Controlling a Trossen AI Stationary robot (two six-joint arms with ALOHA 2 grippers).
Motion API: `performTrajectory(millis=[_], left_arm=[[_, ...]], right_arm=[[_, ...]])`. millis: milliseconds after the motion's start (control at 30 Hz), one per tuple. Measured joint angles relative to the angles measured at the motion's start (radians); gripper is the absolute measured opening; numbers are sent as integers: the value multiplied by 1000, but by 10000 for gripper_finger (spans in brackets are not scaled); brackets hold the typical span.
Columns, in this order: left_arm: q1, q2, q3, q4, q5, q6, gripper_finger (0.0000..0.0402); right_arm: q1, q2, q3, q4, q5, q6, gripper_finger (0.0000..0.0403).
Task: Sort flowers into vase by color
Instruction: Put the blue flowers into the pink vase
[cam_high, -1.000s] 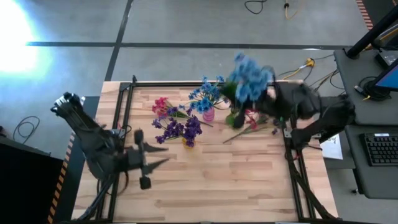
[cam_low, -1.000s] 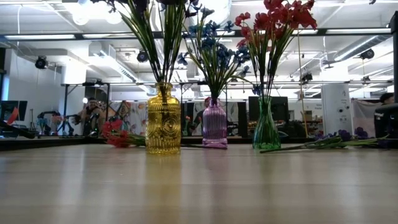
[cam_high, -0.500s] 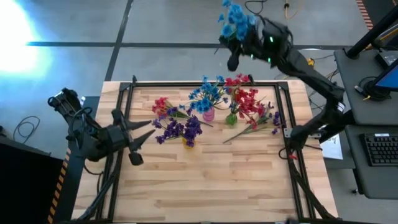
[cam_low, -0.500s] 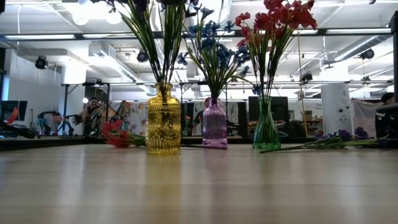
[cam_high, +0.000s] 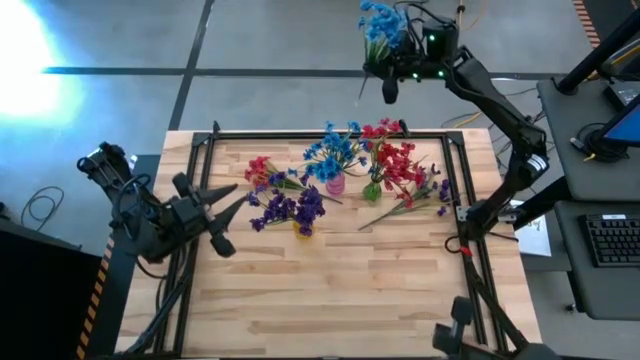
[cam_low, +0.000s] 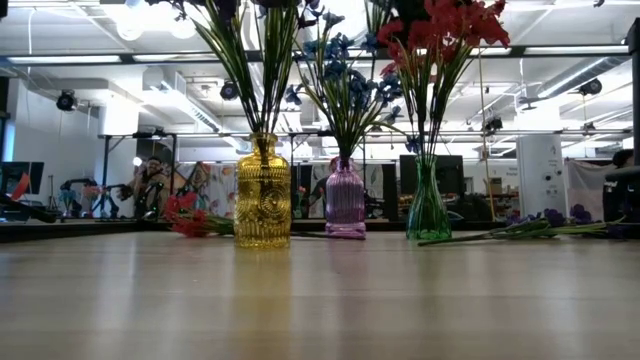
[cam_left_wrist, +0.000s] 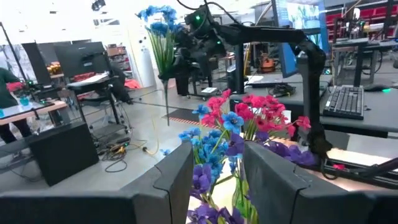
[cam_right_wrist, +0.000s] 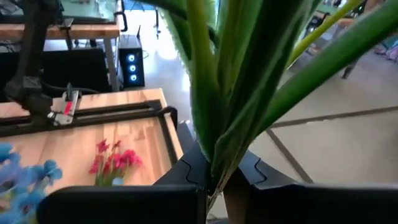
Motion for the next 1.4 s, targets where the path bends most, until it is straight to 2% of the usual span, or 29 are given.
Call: performTrajectory(millis=[167, 367, 433, 633, 800, 1033, 1167, 1400], left_arm=[[11, 11, 0, 0, -1, -21, 127], [57, 14, 0, 0, 0, -9, 127], [84, 14, 0, -1, 4, 12, 127], [205, 14, 0, -1, 102, 108, 116], [295, -6, 0, -1, 142, 193, 96], [400, -62, 0, -22, 375, 233, 66], [442, -96, 0, -71, 393, 218, 51], [455, -120, -30, -102, 421, 206, 38]], right_arm=[[-1, -66, -82, 30, 0, -6, 18], [-41, -107, -210, 230, -4, 27, 18], [-53, -103, -246, 273, -35, 52, 18], [-41, -95, -355, 302, -107, 74, 18], [-38, -117, -461, 438, -104, 113, 18], [-33, -106, -525, 510, -106, 126, 18], [-31, -92, -550, 571, -104, 141, 18], [-20, -77, -554, 659, -120, 191, 18]])
